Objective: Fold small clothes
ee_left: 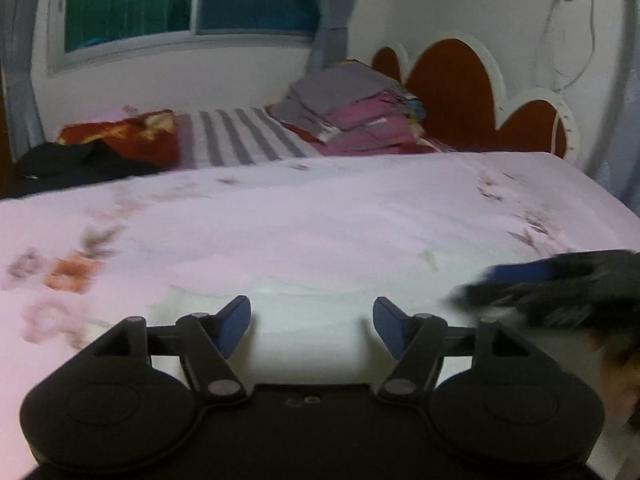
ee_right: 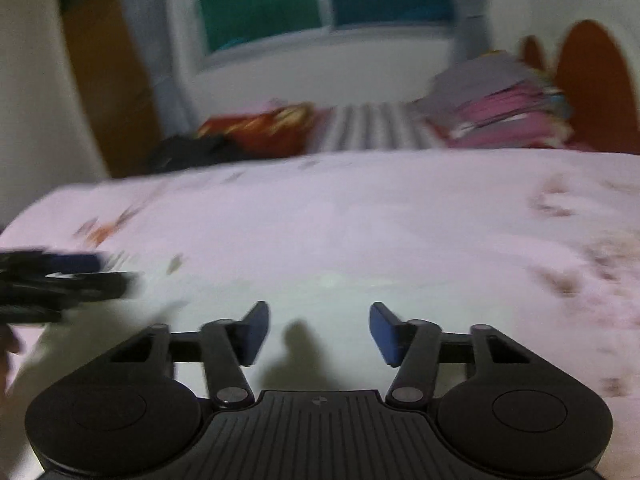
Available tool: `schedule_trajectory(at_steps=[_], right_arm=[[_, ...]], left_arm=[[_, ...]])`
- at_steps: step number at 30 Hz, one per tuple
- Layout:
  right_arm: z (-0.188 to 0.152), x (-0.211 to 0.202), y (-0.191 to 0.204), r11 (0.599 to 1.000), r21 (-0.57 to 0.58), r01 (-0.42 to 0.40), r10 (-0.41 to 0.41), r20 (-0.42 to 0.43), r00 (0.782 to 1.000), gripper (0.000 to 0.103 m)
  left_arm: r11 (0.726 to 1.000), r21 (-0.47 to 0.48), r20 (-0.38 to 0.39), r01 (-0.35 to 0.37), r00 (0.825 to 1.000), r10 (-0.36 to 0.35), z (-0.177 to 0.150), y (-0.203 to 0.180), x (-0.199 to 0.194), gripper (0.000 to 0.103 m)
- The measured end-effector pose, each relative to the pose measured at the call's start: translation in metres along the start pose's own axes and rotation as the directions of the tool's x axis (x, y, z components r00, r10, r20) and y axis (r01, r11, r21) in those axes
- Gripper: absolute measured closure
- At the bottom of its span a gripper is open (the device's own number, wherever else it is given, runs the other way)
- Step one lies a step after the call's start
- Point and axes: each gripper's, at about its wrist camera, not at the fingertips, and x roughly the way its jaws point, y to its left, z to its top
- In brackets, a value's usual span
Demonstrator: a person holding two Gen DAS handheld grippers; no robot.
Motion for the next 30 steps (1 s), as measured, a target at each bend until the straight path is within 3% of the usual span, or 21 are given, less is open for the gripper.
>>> schedule_trajectory(at_steps=[2, 4, 6, 7, 8, 9, 12, 15, 18, 21, 23, 26, 27, 28, 30], right_arm=[[-0.004, 0.011, 0.014, 0.999, -0.039, -0.018, 0.017, -0.018, 1.0, 0.052], [-0.008, 0.013, 0.013, 0.996, -0.079, -0.037, 0.034, -0.034, 0.999, 0.052], [-0.01, 0.008, -0.007, 0.993, -0.105, 0.058, -0.06, -0.016, 0.998, 0.052], [-0.009, 0.006, -0.03, 0.983, -0.057, 0.172, -0.174, -0.017, 0.985, 0.052], [-0.011, 0.003, -0.052, 0.97, 0.012, 0.244, -0.243, -0.033, 0.969, 0.052], [-0.01, 0.0, -0.072, 0.963, 0.073, 0.259, -0.256, -0.042, 0.966, 0.052], [-0.002, -0.014, -0.077, 0.96, 0.121, 0.254, -0.254, -0.015, 0.967, 0.053], [-0.002, -0.039, -0.039, 0.988, 0.106, 0.115, -0.123, 0.069, 0.99, 0.053], [-0.016, -0.035, -0.002, 1.0, 0.009, 0.021, -0.021, 0.006, 1.0, 0.053], [-0.031, -0.028, 0.014, 0.998, -0.066, 0.004, -0.008, -0.049, 0.999, 0.053], [-0.037, -0.029, 0.01, 0.994, -0.099, 0.048, -0.053, -0.053, 0.997, 0.053], [-0.039, -0.034, -0.026, 0.973, -0.025, 0.231, -0.232, -0.042, 0.972, 0.053], [-0.038, -0.039, -0.032, 0.959, 0.009, 0.284, -0.283, -0.048, 0.958, 0.065], [-0.035, -0.045, -0.035, 0.958, 0.045, 0.282, -0.28, -0.042, 0.959, 0.066], [-0.033, -0.055, -0.021, 0.981, 0.073, 0.182, -0.182, -0.013, 0.983, 0.066]], left_arm=[[1.0, -0.022, -0.039, 0.022, 0.999, -0.022, -0.007, -0.001, 0.007, 0.036], [1.0, -0.006, -0.058, -0.024, 0.998, 0.024, -0.017, 0.008, 0.007, 0.034], [0.995, -0.014, -0.052, -0.103, 0.993, 0.102, -0.023, 0.032, 0.005, 0.032], [0.987, -0.037, -0.05, -0.155, 0.987, 0.153, -0.028, 0.05, 0.002, 0.031], [0.986, -0.065, -0.043, -0.153, 0.988, 0.15, -0.031, 0.063, 0.002, 0.032], [0.987, -0.091, -0.038, -0.129, 0.991, 0.126, -0.031, 0.07, 0.0, 0.033], [0.978, -0.079, -0.041, -0.192, 0.981, 0.189, -0.018, 0.054, -0.006, 0.032], [0.989, -0.109, 0.027, -0.096, 0.995, 0.1, -0.021, 0.023, -0.02, 0.025], [0.998, -0.04, -0.016, -0.05, 0.999, 0.05, -0.029, -0.017, -0.013, 0.027], [0.999, 0.001, -0.055, -0.043, 0.998, 0.043, -0.043, -0.032, -0.005, 0.027], [0.998, 0.0, -0.053, -0.068, 0.996, 0.068, -0.051, -0.022, -0.009, 0.027], [0.986, -0.112, -0.045, -0.12, 0.992, 0.116, -0.057, 0.007, -0.029, 0.029], [0.978, -0.163, -0.042, -0.128, 0.992, 0.123, -0.056, 0.013, -0.033, 0.032], [0.972, -0.204, -0.031, -0.118, 0.993, 0.114, -0.054, 0.012, -0.038, 0.031], [0.979, -0.189, -0.006, -0.076, 0.997, 0.077, -0.054, -0.007, -0.045, 0.028]])
